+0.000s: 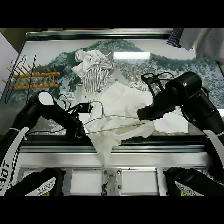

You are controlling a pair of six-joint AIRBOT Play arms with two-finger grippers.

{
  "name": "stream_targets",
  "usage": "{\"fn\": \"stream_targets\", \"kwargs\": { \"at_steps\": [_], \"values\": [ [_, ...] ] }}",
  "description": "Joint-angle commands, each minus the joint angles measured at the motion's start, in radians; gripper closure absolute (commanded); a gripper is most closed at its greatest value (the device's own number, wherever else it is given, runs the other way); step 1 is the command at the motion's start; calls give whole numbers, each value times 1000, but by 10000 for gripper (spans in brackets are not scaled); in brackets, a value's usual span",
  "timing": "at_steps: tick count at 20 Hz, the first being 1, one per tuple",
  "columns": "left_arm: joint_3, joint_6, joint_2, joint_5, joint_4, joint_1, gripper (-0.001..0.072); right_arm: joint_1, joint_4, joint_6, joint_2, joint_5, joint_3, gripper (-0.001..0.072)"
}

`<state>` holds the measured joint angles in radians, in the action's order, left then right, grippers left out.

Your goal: Fold the clothes and pants, and hang the long-sleeved shirts on hangers.

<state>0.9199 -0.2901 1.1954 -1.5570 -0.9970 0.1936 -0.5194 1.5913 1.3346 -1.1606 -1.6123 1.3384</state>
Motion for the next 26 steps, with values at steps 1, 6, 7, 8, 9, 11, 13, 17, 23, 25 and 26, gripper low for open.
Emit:
{"fn": "stream_targets", "kwargs": {
  "at_steps": [1,6,7,8,9,11,13,17,23,25,26],
  "values": [
    [0,-22,31,40,34,4,696,-2,11,4,0,-5,56,692],
    [0,-24,38,74,92,4,696,-60,11,0,0,8,83,692],
    [-1,-24,38,82,92,4,697,-83,11,-8,0,27,84,692],
    [0,-24,38,87,101,4,696,-106,11,-21,0,51,84,692],
    [0,-24,38,88,111,4,697,-128,12,-38,0,79,84,692],
    [0,-24,38,87,109,4,697,-168,12,-53,-2,133,84,693],
    [-1,-24,38,87,109,4,697,-196,12,-84,-2,196,84,692],
    [-1,-24,38,88,109,4,696,-225,75,-110,-11,345,84,692],
    [-1,-24,38,87,110,4,696,-290,98,-121,-54,496,84,692],
    [0,-24,38,87,110,4,696,-307,97,-132,-58,519,84,692],
    [-1,-24,38,87,110,4,696,-309,98,-132,-58,529,84,692]
  ]
}}
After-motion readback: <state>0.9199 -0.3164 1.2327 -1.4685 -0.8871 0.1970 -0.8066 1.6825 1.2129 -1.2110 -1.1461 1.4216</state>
